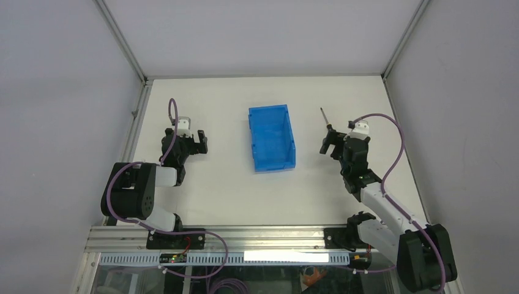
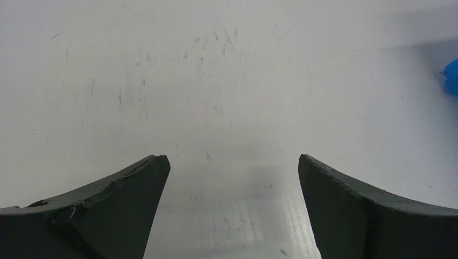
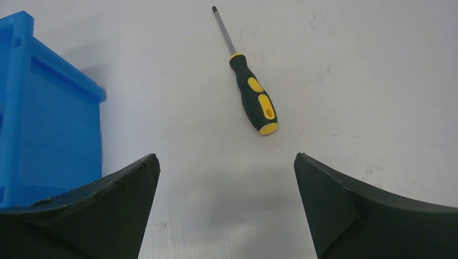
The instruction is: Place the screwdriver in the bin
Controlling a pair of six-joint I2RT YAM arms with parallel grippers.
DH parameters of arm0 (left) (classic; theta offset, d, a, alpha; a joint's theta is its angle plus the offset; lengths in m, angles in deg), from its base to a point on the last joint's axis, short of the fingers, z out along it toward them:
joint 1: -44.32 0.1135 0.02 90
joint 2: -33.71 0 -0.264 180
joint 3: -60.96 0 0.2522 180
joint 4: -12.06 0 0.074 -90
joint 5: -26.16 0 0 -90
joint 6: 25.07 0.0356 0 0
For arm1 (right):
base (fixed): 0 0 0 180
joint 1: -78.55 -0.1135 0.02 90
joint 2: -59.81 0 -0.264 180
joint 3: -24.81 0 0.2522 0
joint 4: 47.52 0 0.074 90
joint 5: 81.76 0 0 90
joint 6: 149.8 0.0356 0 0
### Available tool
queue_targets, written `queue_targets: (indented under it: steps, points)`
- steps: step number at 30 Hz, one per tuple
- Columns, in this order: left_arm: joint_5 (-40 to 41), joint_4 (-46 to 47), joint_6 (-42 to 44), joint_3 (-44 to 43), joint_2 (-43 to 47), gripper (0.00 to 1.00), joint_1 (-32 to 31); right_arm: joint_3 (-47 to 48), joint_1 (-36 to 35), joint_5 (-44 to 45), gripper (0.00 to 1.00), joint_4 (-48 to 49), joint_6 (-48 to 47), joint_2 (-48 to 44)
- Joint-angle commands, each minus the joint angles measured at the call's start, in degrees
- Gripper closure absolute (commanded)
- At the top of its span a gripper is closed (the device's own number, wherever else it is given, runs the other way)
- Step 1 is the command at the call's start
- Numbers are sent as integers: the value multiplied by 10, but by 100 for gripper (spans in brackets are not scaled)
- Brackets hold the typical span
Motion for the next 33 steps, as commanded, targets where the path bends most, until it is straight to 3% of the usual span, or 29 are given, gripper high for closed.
queue_targets:
  steps: [1,6,10,13,20,25,33]
  points:
    - [4,18,-6,-12,7,1,2,22,-3,8,0,28,10,5]
    - [4,18,-6,-12,7,1,2,142,-2,31,0,-92,24,30]
    - [5,18,-6,-12,7,1,1,338,10,-16,1,-352,-18,126]
    - [5,18,-6,-12,8,1,2,446,32,-39,0,-460,-35,224]
    - [5,18,-6,-12,7,1,2,554,87,-111,1,-520,-73,382]
    - [5,18,-6,-12,7,1,1,604,95,-127,9,-561,-95,481]
    - [5,18,-6,-12,7,1,2,636,107,-151,13,-552,-116,569]
